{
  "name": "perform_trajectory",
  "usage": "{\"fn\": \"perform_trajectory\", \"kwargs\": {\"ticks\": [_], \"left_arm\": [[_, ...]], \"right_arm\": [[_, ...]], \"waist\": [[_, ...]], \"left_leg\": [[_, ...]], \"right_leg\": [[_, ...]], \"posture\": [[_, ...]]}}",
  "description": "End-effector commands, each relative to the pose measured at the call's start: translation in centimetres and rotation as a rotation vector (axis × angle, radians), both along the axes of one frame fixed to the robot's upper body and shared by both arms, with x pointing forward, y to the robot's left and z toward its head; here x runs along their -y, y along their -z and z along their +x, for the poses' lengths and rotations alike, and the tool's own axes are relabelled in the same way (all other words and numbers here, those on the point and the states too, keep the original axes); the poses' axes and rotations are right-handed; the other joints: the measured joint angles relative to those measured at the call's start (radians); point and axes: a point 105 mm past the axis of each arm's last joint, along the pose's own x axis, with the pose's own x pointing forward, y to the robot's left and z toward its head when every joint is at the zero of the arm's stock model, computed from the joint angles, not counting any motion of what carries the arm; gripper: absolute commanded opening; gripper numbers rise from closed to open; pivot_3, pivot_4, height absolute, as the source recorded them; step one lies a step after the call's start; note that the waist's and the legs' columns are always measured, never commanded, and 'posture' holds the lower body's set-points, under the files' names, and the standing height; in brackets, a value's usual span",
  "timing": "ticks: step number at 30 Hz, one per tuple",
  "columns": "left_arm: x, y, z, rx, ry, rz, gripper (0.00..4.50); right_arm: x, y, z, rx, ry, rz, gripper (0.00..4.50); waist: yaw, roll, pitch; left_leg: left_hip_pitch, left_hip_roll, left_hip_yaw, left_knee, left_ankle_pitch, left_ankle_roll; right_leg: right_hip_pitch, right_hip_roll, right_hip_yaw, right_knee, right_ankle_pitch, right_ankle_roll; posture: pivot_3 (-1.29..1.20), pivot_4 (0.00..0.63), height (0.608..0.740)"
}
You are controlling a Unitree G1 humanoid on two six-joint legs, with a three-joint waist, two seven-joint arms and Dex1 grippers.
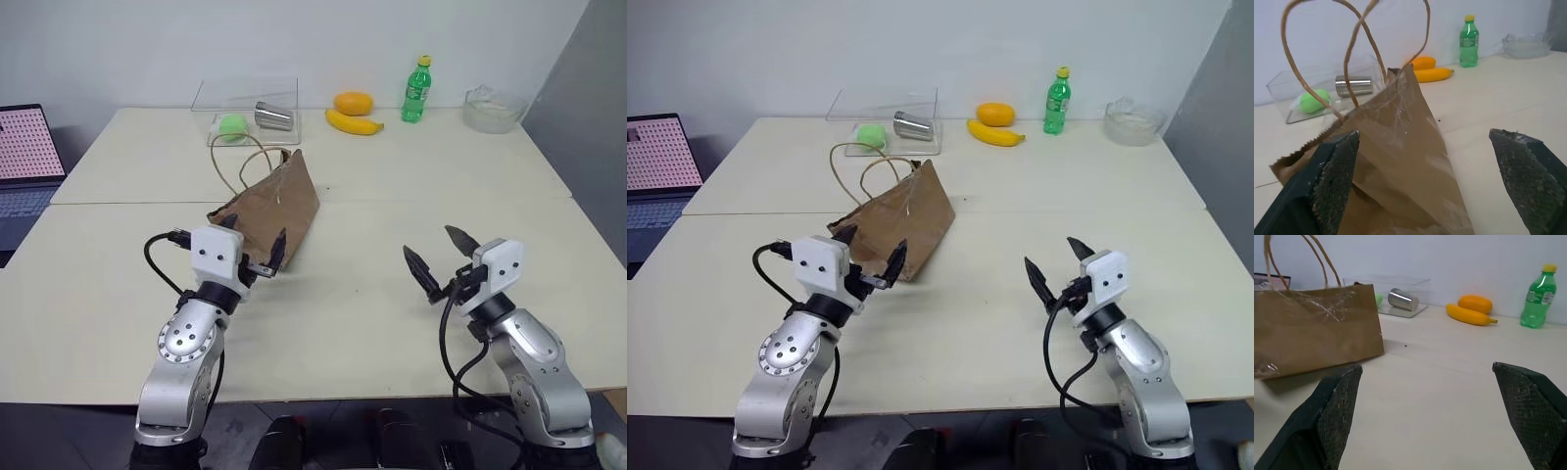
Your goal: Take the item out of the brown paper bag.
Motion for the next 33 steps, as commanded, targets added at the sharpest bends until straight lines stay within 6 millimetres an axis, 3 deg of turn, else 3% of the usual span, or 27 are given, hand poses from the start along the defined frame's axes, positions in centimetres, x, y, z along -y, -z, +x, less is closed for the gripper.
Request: {"fn": "perform_trajectory", "kwargs": {"ticks": [1, 5, 10, 16, 22, 33], "left_arm": [[-0.1, -2.9, -1.0, 0.083, 0.043, -0.059, 4.45], [-1.2, -4.0, -1.4, 0.076, 0.044, -0.09, 4.45], [-2.7, -3.7, -0.9, 0.004, 0.043, -0.091, 4.45], [-5.9, -4.4, 2.7, -0.204, 0.101, -0.062, 4.45], [-7.2, -6.4, 5.0, -0.413, 0.179, -0.058, 4.45], [-6.2, -6.1, 8.1, -0.628, 0.292, 0.001, 4.45]], "right_arm": [[-0.8, -1.7, -0.2, 0.054, -0.056, 0.003, 4.5], [-1.4, -2.3, -0.1, 0.071, -0.087, 0.009, 4.5], [-2.5, -3.1, -0.1, 0.08, -0.152, 0.01, 4.5], [-4.4, -4.1, -1.2, 0.028, -0.321, -0.017, 4.5], [-5.6, -4.6, -2.5, -0.016, -0.444, -0.129, 4.5], [-6.0, -6.3, -3.1, -0.013, -0.541, -0.236, 4.5]], "waist": [[0.0, 0.0, 0.0], [0.0, 0.0, 0.0], [-0.001, 0.0, 0.0], [-0.002, -0.001, 0.002], [-0.005, -0.003, 0.004], [-0.005, -0.003, 0.005]], "left_leg": [[0.0, 0.0, 0.0, 0.0, 0.0, 0.0], [0.0, 0.0, 0.0, 0.0, 0.0, 0.0], [0.0, 0.0, 0.0, 0.0, 0.0, 0.0], [0.0, 0.0, -0.001, 0.0, 0.0, 0.0], [-0.001, 0.0, -0.002, -0.001, 0.0, 0.0], [-0.002, 0.001, -0.003, -0.002, 0.0, 0.0]], "right_leg": [[0.0, 0.0, 0.0, 0.0, 0.0, 0.0], [0.0, 0.0, 0.0, 0.0, 0.0, -0.001], [0.0, 0.0, 0.0, 0.0, 0.0, 0.0], [0.0, 0.001, -0.001, 0.001, 0.0, 0.0], [-0.001, 0.002, -0.002, 0.0, 0.0, 0.0], [-0.002, 0.002, -0.003, -0.001, 0.0, 0.0]], "posture": [[0.0, 0.15, 0.74], [0.0, 0.15, 0.74], [0.0, 0.15, 0.74], [0.0, 0.15, 0.74], [0.0, 0.15, 0.74], [0.0, 0.15, 0.74]]}}
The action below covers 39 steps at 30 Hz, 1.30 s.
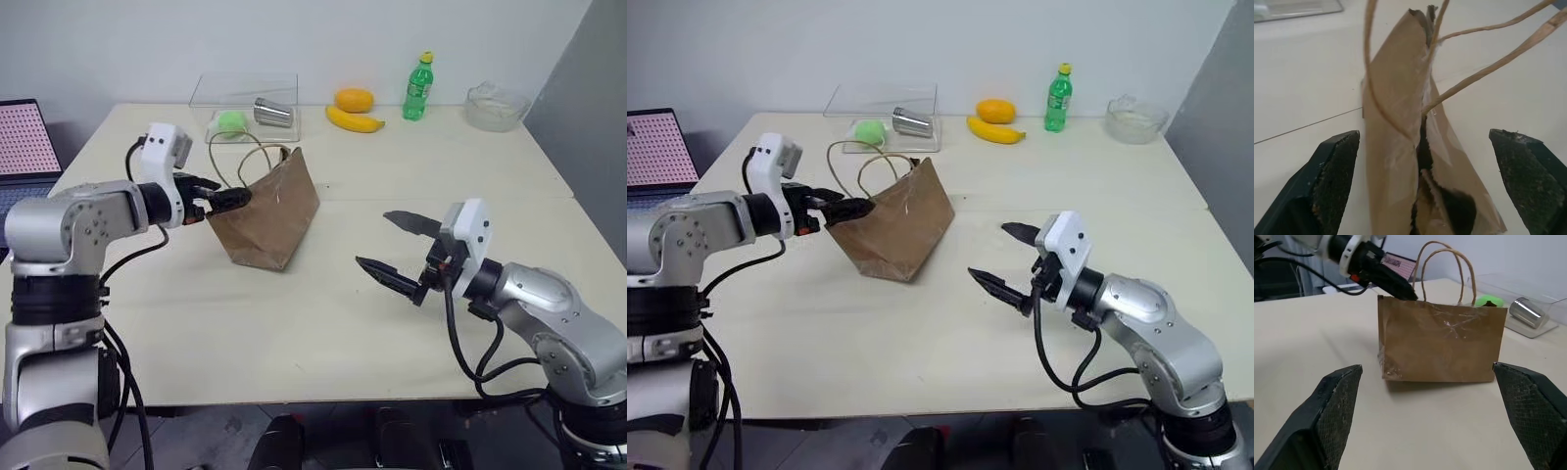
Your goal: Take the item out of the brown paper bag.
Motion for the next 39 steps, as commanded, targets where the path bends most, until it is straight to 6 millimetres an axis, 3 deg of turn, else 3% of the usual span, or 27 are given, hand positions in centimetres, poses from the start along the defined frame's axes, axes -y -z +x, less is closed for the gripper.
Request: {"fn": "perform_trajectory", "kwargs": {"ticks": [1, 14, 18, 29, 39], "left_arm": [[-0.3, -0.6, 0.9, 0.013, 0.009, 0.051, 4.45], [1.1, 0.0, 4.2, -0.011, 0.092, 0.132, 4.45], [1.3, 0.3, 4.7, -0.021, 0.12, 0.161, 3.57], [1.7, 0.8, 5.1, -0.036, 0.202, 0.214, 0.09], [3.3, -3.2, 4.9, 0.201, 0.417, 0.287, 0.04]], "right_arm": [[-0.2, -1.4, -0.8, 0.046, -0.051, -0.009, 4.5], [-0.3, -1.8, -1.3, 0.045, -0.068, -0.031, 4.5], [-0.3, -1.9, -1.4, 0.042, -0.058, -0.028, 4.5], [-0.5, -1.9, -2.0, 0.036, -0.033, -0.026, 4.5], [-0.3, -1.3, -2.3, 0.017, -0.006, -0.018, 4.5]], "waist": [[0.0, 0.0, 0.0], [0.0, -0.001, 0.0], [0.0, -0.001, 0.0], [-0.002, -0.001, 0.0], [-0.005, -0.001, 0.001]], "left_leg": [[0.0, 0.0, 0.0, 0.0, 0.0, 0.0], [-0.002, -0.001, 0.0, 0.0, 0.0, 0.0], [-0.003, -0.001, 0.0, 0.0, 0.0, 0.0], [-0.002, -0.001, 0.0, 0.001, 0.0, 0.0], [-0.007, -0.001, 0.0, 0.002, 0.0, 0.0]], "right_leg": [[0.0, 0.0, 0.0, 0.0, 0.0, 0.0], [-0.001, 0.0, 0.0, 0.0, 0.0, 0.0], [-0.001, 0.0, 0.0, 0.0, 0.0, 0.0], [-0.002, 0.0, 0.0, 0.001, 0.0, 0.0], [-0.005, 0.0, 0.0, 0.002, 0.0, 0.0]], "posture": [[0.0, 0.15, 0.74], [0.0, 0.15, 0.74], [0.0, 0.15, 0.74], [0.0, 0.15, 0.74], [0.0, 0.15, 0.74]]}}
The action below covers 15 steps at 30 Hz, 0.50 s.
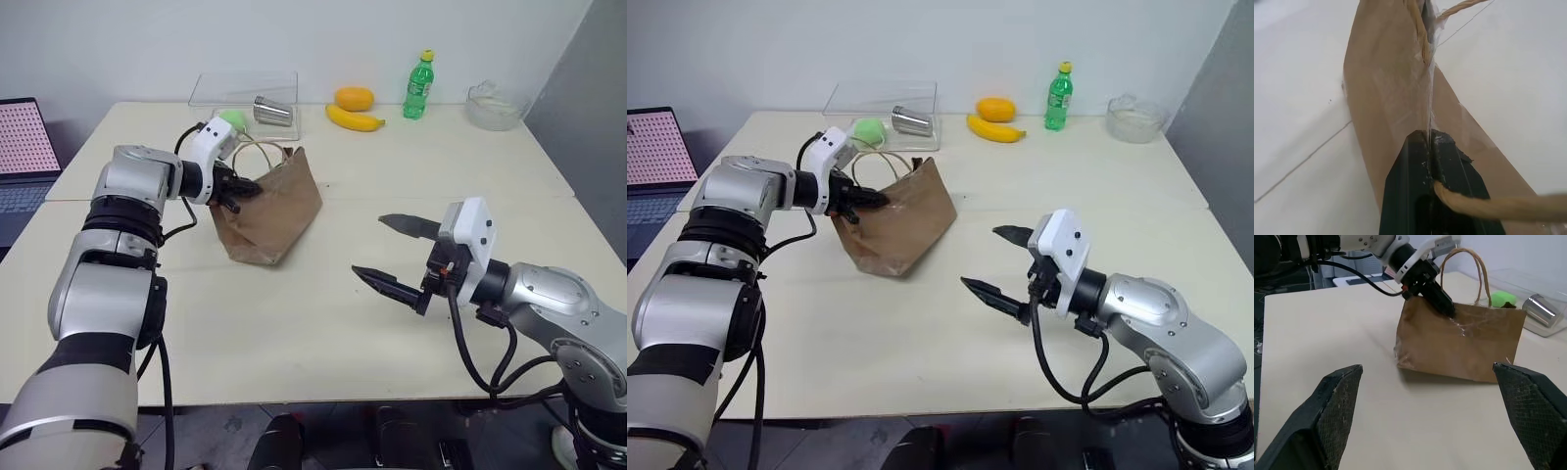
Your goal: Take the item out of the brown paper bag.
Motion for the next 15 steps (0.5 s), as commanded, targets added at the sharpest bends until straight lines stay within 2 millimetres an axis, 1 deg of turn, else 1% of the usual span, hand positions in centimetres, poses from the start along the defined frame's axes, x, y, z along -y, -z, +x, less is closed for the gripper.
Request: {"fn": "perform_trajectory", "kwargs": {"ticks": [1, 3, 6, 10, 13, 15], "left_arm": [[1.6, -4.3, -0.4, 0.179, 0.174, 0.035, 0.04], [2.0, -4.8, -0.6, 0.221, 0.24, 0.073, 0.04], [2.8, -5.2, -0.7, 0.318, 0.329, 0.16, 0.04], [4.8, -5.8, -0.5, 0.464, 0.421, 0.225, 0.04], [6.7, -6.2, -0.7, 0.552, 0.491, 0.191, 0.04], [7.8, -6.0, -1.0, 0.614, 0.553, 0.226, 0.04]], "right_arm": [[0.1, -0.7, -0.8, 0.046, 0.005, 0.016, 4.5], [0.0, -0.4, -0.9, 0.048, 0.013, 0.022, 4.5], [-0.1, -0.2, -1.0, 0.082, 0.037, 0.041, 4.5], [-0.1, -0.6, -1.0, 0.184, 0.101, 0.093, 4.5], [-0.1, -0.6, -1.1, 0.231, 0.137, 0.148, 4.5], [-0.1, -0.5, -1.3, 0.253, 0.163, 0.181, 4.5]], "waist": [[0.0, 0.0, 0.0], [-0.001, -0.001, 0.0], [-0.001, -0.001, 0.001], [-0.002, -0.001, 0.001], [-0.003, -0.001, 0.001], [-0.005, -0.001, 0.001]], "left_leg": [[-0.004, 0.0, 0.0, 0.001, 0.0, 0.0], [-0.012, 0.0, 0.0, 0.004, 0.0, 0.0], [-0.012, 0.0, 0.0, 0.004, 0.0, 0.0], [-0.012, -0.001, 0.0, 0.004, 0.0, 0.0], [-0.012, -0.001, 0.0, 0.005, 0.0, 0.0], [-0.012, -0.001, 0.0, 0.005, 0.0, 0.0]], "right_leg": [[-0.004, 0.0, 0.0, 0.001, 0.0, 0.0], [-0.013, 0.0, 0.0, 0.005, 0.0, 0.0], [-0.013, 0.0, 0.0, 0.005, 0.0, 0.0], [-0.013, 0.0, 0.0, 0.006, 0.0, 0.0], [-0.013, 0.0, 0.0, 0.006, 0.0, 0.0], [-0.013, 0.0, 0.0, 0.006, 0.0, 0.0]], "posture": [[0.0, 0.15, 0.74], [0.0, 0.15, 0.74], [0.0, 0.15, 0.74], [0.0, 0.15, 0.74], [0.0, 0.15, 0.74], [0.0, 0.15, 0.74]]}}
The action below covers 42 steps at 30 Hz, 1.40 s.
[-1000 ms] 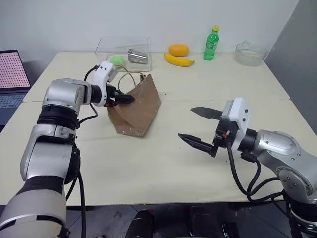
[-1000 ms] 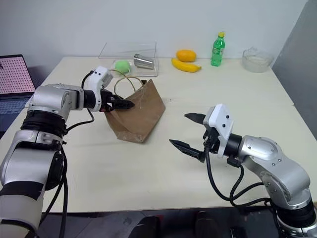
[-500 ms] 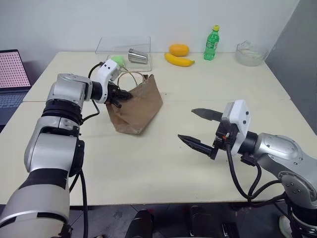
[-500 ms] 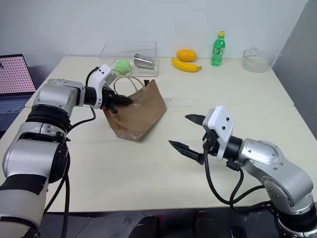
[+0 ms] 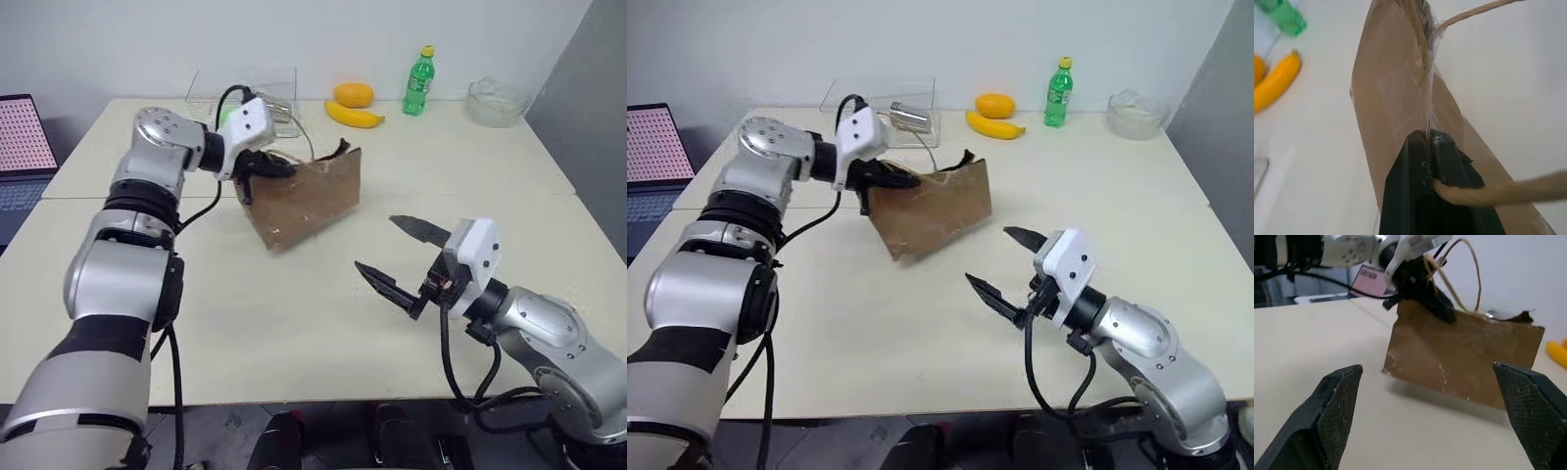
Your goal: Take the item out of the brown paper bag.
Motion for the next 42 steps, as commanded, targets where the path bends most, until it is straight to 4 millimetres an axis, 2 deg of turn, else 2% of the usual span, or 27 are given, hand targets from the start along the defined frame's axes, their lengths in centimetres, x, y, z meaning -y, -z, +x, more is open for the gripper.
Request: {"fn": "perform_trajectory", "kwargs": {"ticks": [1, 5, 11, 25, 29, 38, 42], "left_arm": [[2.0, -2.9, -0.4, 0.193, 0.099, 0.007, 0.04], [3.1, -2.0, -0.7, 0.189, 0.155, 0.035, 0.04], [3.7, -0.9, -1.3, 0.195, 0.235, 0.104, 0.04], [4.1, 0.6, -0.7, 0.259, 0.211, 0.178, 0.04], [4.0, 0.6, -0.4, 0.262, 0.179, 0.177, 0.95], [2.9, -1.1, -0.2, 0.23, 0.128, 0.1, 3.81], [2.3, -2.7, -0.4, 0.177, 0.116, 0.01, 3.81]], "right_arm": [[-0.1, -1.1, -0.8, 0.11, 0.034, 0.064, 4.5], [-0.2, -0.5, -1.3, 0.124, 0.068, 0.092, 4.5], [-0.3, 0.1, -1.6, 0.123, 0.1, 0.108, 4.5], [-0.3, 0.7, -1.5, 0.111, 0.12, 0.091, 4.5], [-0.3, 0.7, -1.5, 0.108, 0.118, 0.088, 4.5], [-0.5, 0.8, -1.3, 0.1, 0.095, 0.082, 4.5], [-0.6, 0.8, -1.1, 0.101, 0.084, 0.069, 4.5]], "waist": [[-0.003, 0.0, 0.0], [-0.011, 0.0, 0.0], [-0.018, 0.0, 0.0], [-0.017, 0.0, 0.0], [-0.018, 0.0, 0.0], [-0.018, 0.0, 0.0], [-0.018, 0.0, 0.0]], "left_leg": [[0.0, 0.0, 0.0, 0.0, 0.0, 0.0], [0.0, 0.0, 0.0, 0.001, 0.0, 0.0], [0.001, 0.0, 0.0, 0.002, 0.0, 0.0], [0.001, -0.001, -0.001, 0.006, 0.0, 0.0], [0.001, 0.0, -0.001, 0.006, 0.0, 0.0], [0.001, -0.001, -0.001, 0.008, 0.0, 0.0], [0.001, -0.001, -0.001, 0.008, 0.0, 0.0]], "right_leg": [[0.0, 0.0, 0.0, 0.0, 0.0, 0.0], [0.0, 0.0, 0.0, 0.001, 0.0, 0.0], [0.001, 0.001, 0.0, 0.002, 0.0, 0.0], [0.002, 0.001, 0.0, 0.003, 0.0, 0.0], [0.002, 0.001, 0.0, 0.003, 0.0, 0.0], [0.003, 0.001, 0.0, 0.004, 0.0, 0.0], [0.003, 0.001, 0.0, 0.005, 0.0, 0.0]], "posture": [[0.0, 0.15, 0.74], [0.0, 0.15, 0.74], [0.0, 0.15, 0.74], [0.0, 0.15, 0.74], [0.0, 0.15, 0.74], [0.0, 0.15, 0.74], [0.0, 0.15, 0.74]]}}
